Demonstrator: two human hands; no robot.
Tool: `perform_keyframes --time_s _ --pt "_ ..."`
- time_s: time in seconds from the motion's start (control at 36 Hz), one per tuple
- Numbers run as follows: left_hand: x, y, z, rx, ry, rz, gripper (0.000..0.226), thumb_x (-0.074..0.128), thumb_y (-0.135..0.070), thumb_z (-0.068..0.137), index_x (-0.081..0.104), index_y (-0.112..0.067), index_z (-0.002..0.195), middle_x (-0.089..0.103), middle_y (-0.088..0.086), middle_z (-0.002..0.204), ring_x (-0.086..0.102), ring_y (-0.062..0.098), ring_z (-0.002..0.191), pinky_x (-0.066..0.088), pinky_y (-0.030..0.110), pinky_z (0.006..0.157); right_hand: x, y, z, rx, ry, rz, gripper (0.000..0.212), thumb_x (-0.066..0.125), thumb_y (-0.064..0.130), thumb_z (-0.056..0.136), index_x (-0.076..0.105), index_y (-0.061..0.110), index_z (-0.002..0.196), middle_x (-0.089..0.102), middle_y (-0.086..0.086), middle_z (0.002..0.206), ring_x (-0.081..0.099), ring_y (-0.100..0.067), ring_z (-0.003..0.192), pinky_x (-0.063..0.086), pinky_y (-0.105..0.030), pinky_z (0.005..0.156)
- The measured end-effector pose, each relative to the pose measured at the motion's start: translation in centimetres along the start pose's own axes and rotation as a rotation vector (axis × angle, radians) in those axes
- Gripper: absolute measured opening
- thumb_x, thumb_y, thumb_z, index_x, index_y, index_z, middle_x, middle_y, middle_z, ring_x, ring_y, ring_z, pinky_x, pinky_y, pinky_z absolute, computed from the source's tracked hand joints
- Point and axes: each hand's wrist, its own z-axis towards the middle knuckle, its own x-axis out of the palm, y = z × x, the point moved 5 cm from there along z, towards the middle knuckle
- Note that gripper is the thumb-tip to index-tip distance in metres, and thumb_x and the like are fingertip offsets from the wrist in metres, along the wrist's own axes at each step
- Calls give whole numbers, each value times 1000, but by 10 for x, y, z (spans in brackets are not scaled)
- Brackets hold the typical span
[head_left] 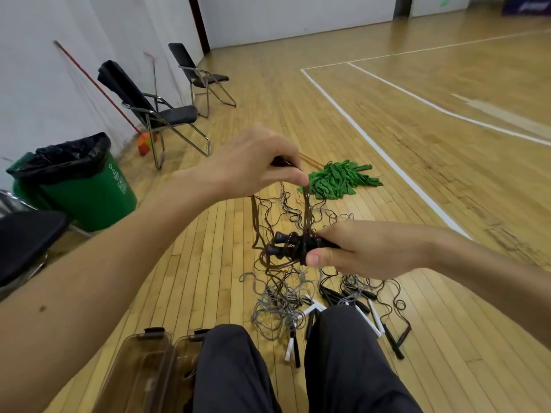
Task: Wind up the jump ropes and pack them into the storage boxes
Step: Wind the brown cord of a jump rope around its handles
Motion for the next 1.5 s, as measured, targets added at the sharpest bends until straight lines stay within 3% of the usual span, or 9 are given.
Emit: perform_keyframes --time_s 0.22,0.33,0.39,0.47,0.58,0.69,0.89,1.25,1.5 --pt "18 2 1 -111 12 -445 15 71 -38 83 73 -23 84 68 -11 72 62 4 65 47 15 59 -7 23 -19 -162 -59 136 40 43 54 92 46 16 81 44 11 59 39 -5 50 37 -20 50" --pt "37 7 -5 -199 9 -727 17 69 -22 91 71 -7 86 58 20 62 48 13 51 35 17 46 -15 20 -21 -193 -148 207 41 43 58 90 50 19 83 46 12 57 41 -8 51 40 -29 49" --pt "51 11 -6 -260 14 -821 24 68 -29 88 64 -5 92 61 8 59 53 12 48 40 18 47 -18 18 -22 -216 -188 250 39 44 62 90 52 24 83 45 12 59 42 -12 53 40 -37 50" --pt "70 15 -11 -324 10 -956 30 77 -39 79 62 -16 92 72 0 75 68 13 66 53 28 62 -24 14 -24 -232 -240 309 39 45 56 93 58 20 87 44 13 57 40 -9 49 35 -24 46" --pt "82 3 -25 -415 69 -924 16 60 -15 94 61 1 99 62 32 99 51 26 88 45 34 76 -36 15 -26 -284 -326 282 34 64 52 93 58 20 82 45 14 56 39 -4 48 33 -16 46" --pt "103 -2 -27 -522 70 -947 31 46 -14 105 49 -11 75 46 -9 56 38 7 50 31 20 51 -42 7 -25 -205 -393 189 12 75 25 89 64 21 85 47 8 58 41 -9 47 34 -20 45" --pt "135 -8 -38 -593 34 -1143 56 46 -64 88 50 -11 71 42 0 54 31 16 46 26 28 45 -44 -17 -13 -102 -453 246 14 60 16 98 59 14 84 47 7 56 42 -18 49 37 -38 48" --pt "173 -9 -74 -693 52 -1170 52 42 -56 97 56 -11 76 51 -1 55 44 15 49 40 23 50 -41 -66 12 91 -518 204 26 59 21 101 57 -3 91 48 -2 63 45 -11 46 38 -20 43" --pt "182 -13 -96 -769 232 -1144 43 44 -41 104 54 -12 75 43 -3 51 34 12 44 29 22 46 -41 -116 26 366 -628 67 32 55 22 104 47 14 74 49 -3 63 43 -19 53 30 -30 51"
